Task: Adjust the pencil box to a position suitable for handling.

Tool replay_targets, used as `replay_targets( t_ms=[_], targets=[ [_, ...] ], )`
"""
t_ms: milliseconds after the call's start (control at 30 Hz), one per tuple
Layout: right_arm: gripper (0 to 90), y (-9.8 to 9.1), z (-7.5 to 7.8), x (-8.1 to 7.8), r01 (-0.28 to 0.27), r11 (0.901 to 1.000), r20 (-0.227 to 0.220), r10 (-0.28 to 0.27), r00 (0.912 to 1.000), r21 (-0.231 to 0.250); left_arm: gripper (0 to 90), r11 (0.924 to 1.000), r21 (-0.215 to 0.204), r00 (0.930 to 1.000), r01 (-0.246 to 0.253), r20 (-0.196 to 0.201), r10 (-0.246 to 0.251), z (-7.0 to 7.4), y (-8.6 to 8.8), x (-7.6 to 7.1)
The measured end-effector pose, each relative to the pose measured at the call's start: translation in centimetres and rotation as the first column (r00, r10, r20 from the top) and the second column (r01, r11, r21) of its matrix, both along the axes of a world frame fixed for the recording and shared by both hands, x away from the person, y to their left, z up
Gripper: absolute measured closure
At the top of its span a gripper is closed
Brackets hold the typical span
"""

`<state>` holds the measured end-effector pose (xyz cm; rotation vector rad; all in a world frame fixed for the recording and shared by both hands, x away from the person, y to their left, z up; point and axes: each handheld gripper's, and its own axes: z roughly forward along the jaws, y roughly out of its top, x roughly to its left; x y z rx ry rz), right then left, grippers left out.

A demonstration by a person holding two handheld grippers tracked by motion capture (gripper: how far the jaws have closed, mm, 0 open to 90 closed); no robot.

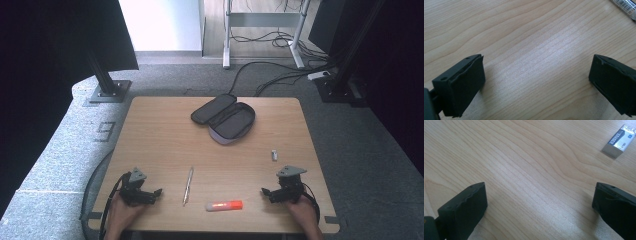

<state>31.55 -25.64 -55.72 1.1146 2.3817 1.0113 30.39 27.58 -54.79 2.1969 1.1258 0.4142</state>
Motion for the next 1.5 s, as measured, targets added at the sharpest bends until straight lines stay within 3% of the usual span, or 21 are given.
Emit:
replay_targets(
  t_ms=[467, 833, 967, 1500],
  targets=[
    [0.0, 0.0, 0.0, 0.0, 0.0, 1.0, 0.0, 0.0, 1.0, 0.0, 0.9, 0.9996, 0.028, 0.9993, 0.004, -0.038, -0.003, 0.5, -1.0, 0.1],
    [0.0, 0.0, 0.0, 0.0, 0.0, 1.0, 0.0, 0.0, 1.0, 0.0, 3.1, 0.9989, -0.016, 0.9988, 0.045, -0.021, -0.045, 2.1, -2.2, 0.9],
    [0.0, 0.0, 0.0, 0.0, 0.0, 1.0, 0.0, 0.0, 1.0, 0.0, 4.4, 0.997, -0.058, 0.9984, 0.051, -0.019, -0.052, 2.6, -2.3, 1.1],
    [0.0, 0.0, 0.0, 0.0, 0.0, 1.0, 0.0, 0.0, 1.0, 0.0, 6.4, 0.9947, -0.071, 0.9967, 0.075, -0.028, -0.077, 3.9, -3.9, 2.8]
  ],
)
